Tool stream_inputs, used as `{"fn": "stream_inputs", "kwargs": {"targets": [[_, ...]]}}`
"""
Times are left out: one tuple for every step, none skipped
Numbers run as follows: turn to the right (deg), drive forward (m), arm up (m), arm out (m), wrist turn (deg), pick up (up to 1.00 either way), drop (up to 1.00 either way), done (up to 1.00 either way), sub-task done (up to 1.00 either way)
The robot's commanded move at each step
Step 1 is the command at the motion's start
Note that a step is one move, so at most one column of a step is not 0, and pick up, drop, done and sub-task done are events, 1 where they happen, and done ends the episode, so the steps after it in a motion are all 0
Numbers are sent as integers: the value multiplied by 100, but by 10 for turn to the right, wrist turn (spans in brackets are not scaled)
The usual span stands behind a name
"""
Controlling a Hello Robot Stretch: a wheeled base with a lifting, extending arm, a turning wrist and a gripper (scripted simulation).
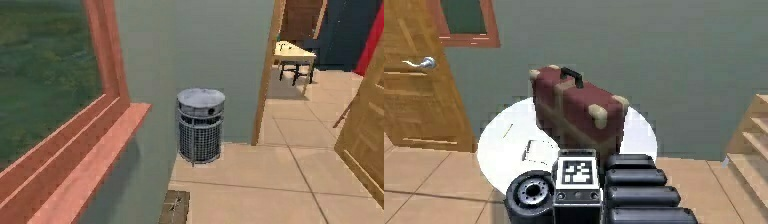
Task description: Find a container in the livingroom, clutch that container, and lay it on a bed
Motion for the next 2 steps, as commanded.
{"fn": "stream_inputs", "kwargs": {"targets": [[240, 0, 0, 0, 0, 0, 0, 0, 0], [0, 40, 0, 0, 0, 0, 0, 0, 0]]}}
